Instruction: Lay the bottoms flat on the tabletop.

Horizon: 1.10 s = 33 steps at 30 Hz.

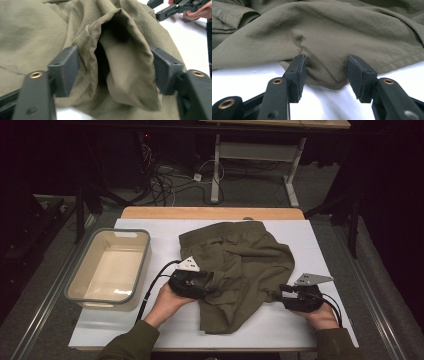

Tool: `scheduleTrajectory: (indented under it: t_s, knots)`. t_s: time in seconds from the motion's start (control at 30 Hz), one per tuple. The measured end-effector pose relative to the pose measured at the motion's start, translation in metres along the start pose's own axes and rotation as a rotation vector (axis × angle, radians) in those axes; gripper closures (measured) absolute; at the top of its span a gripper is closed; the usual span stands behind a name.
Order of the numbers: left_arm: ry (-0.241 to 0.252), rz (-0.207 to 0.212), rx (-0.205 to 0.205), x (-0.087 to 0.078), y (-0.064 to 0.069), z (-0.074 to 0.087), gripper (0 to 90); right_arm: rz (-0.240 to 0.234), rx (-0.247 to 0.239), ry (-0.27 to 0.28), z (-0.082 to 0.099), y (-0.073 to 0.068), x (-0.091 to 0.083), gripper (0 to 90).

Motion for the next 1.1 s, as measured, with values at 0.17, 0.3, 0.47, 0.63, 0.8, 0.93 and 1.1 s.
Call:
scheduleTrajectory:
  t_s: [0.17, 0.3, 0.47, 0.63, 0.8, 0.93, 1.1]
  knots:
    - [-0.005, -0.015, 0.010, 0.006, -0.003, -0.002, 65.2, 0.000, 0.002, 0.000, 0.000, 0.000, 0.000, 50.7]
    - [0.021, -0.055, -0.002, -0.003, -0.012, -0.003, 79.1, 0.001, 0.004, 0.003, 0.000, 0.000, -0.001, 50.7]
    - [0.075, -0.134, -0.034, -0.023, -0.028, -0.001, 79.9, 0.002, 0.001, 0.006, 0.000, 0.000, -0.001, 50.8]
    - [0.096, -0.195, -0.089, -0.038, -0.044, 0.005, 79.8, 0.003, 0.001, 0.006, 0.000, 0.000, -0.001, 50.7]
    - [0.050, -0.268, -0.185, -0.039, -0.059, 0.017, 79.2, 0.003, 0.001, 0.005, 0.000, 0.000, -0.001, 50.7]
    - [0.031, -0.277, -0.193, -0.034, -0.060, 0.019, 73.0, 0.003, 0.001, 0.004, 0.000, 0.000, -0.001, 50.7]
    - [0.067, -0.271, -0.201, -0.040, -0.054, 0.015, 48.7, 0.002, 0.001, 0.005, 0.000, 0.000, -0.001, 50.6]
Point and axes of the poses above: each handheld gripper's, and its own axes: x roughly forward along the jaws, z roughly out of its underside, y roughly to its right, the point moved 2 cm from there along x, roughly forward along the jaws, and after that the axes turned 1 degree about z, right-handed, at the moved point
